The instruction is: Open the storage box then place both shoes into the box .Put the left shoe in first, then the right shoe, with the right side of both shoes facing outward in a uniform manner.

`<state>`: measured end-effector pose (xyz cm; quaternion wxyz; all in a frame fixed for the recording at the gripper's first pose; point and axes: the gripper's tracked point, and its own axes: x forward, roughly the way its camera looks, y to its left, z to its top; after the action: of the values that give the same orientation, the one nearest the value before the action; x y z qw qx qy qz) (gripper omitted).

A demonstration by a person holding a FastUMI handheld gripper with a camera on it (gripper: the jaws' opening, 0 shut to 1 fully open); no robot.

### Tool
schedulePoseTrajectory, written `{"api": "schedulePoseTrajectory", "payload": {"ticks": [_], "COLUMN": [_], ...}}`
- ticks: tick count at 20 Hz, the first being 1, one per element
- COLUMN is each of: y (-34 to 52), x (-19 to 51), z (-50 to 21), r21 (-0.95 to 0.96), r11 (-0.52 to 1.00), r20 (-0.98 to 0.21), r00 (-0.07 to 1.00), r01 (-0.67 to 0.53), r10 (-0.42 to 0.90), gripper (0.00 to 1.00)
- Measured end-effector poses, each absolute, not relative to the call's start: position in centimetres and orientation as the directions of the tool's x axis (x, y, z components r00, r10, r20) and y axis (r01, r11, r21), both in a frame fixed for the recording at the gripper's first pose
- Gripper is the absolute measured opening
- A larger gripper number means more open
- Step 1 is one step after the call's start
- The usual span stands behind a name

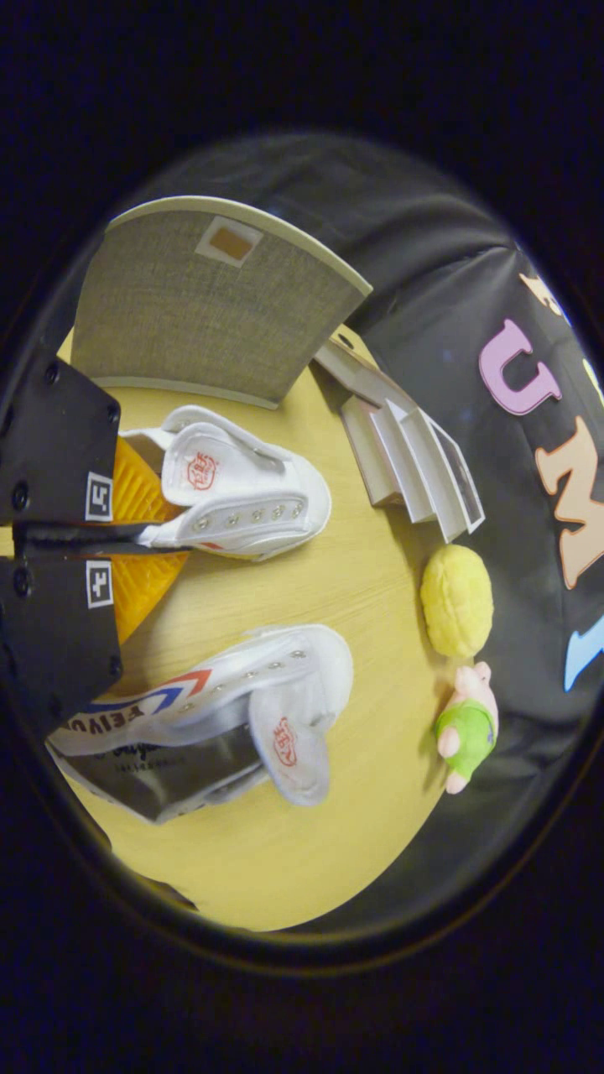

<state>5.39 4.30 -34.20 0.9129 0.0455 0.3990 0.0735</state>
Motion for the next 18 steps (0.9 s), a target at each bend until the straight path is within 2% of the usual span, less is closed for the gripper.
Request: {"api": "schedulePoseTrajectory", "payload": {"ticks": [3, 12, 18], "y": [4.7, 6.1, 7.6], "x": [5.3, 5.9, 5.4], "z": [-33.8, -30.1, -22.1], "r21": [0.155, 0.425, 0.485], "r11": [0.983, 0.903, 0.874], "r20": [-0.702, -0.663, -0.582], "r00": [0.691, 0.699, 0.757], "r01": [-0.094, 0.057, 0.029], "r10": [0.176, 0.268, 0.298], "gripper": [0.03, 0.03, 0.03]}}
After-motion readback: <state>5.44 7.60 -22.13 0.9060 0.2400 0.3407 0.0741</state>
